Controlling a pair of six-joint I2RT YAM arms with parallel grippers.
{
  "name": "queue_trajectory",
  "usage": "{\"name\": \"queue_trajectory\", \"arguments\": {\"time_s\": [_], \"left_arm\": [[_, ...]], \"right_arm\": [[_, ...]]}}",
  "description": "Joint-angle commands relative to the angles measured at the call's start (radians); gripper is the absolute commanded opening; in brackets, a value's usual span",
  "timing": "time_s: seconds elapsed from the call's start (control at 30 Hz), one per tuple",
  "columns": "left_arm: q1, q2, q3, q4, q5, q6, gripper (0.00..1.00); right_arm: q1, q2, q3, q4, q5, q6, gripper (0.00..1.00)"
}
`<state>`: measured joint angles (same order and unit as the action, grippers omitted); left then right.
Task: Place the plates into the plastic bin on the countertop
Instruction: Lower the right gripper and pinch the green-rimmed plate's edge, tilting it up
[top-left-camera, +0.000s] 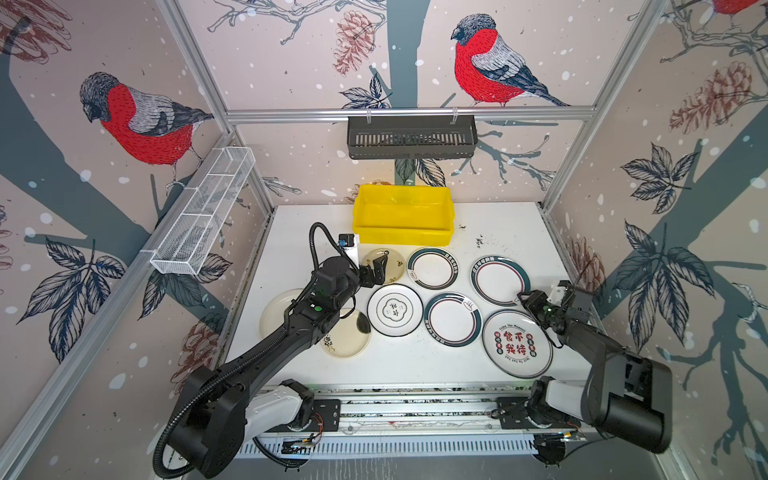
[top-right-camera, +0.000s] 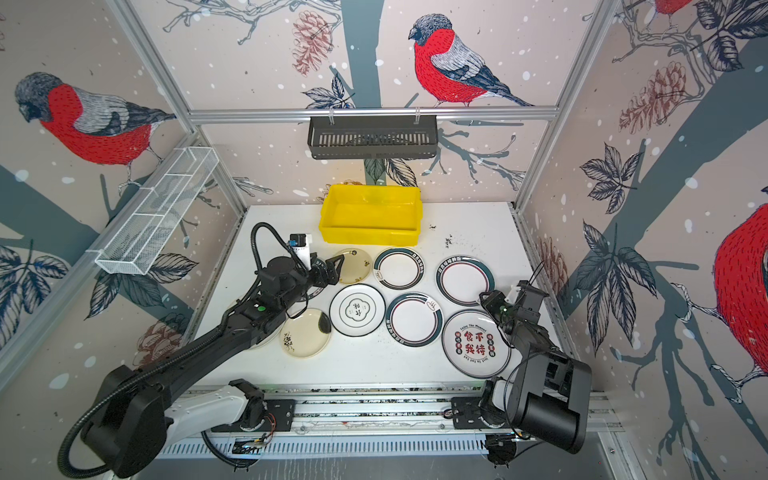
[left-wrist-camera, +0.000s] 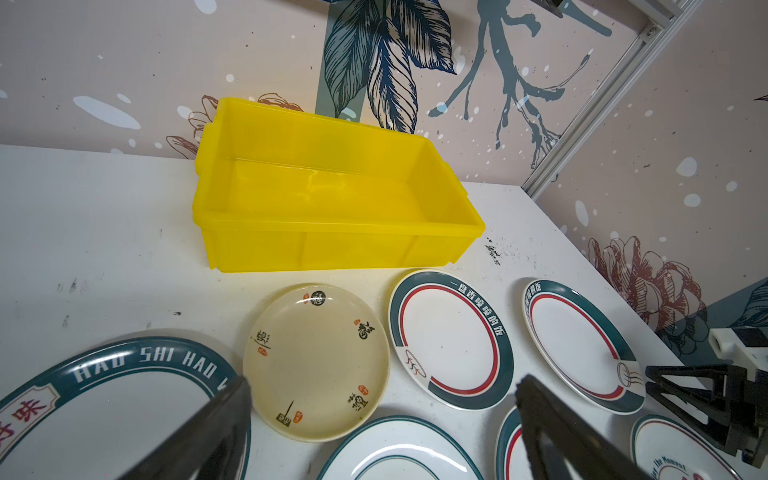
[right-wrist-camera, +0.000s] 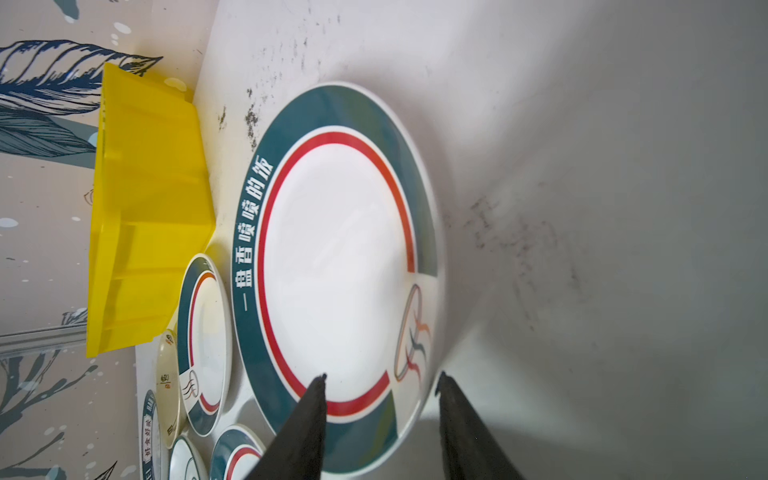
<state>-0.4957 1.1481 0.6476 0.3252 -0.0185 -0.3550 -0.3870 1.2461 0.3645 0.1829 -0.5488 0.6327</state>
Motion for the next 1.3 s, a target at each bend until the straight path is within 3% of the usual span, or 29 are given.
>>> {"name": "queue_trajectory", "arguments": {"time_s": [0.0,0.77,1.27], "left_arm": [[-0.001,-0.004,-0.001,-0.002,0.009,-0.022,0.98],[-0.004,-0.016,-0.005,-0.010,-0.002,-0.020,0.98],[-0.004,-0.025,-0.013,-0.012,-0.022,-0.006,0.98]], "right_arm": [[-0.003,0.003,-0.012,0.081,-0.015,0.023,0.45],[-0.004,0.151,-0.028,0.204,0.004,0.088,0.40],[0.000,0.171,0.007,0.207,0.019,0.088,0.34]]}}
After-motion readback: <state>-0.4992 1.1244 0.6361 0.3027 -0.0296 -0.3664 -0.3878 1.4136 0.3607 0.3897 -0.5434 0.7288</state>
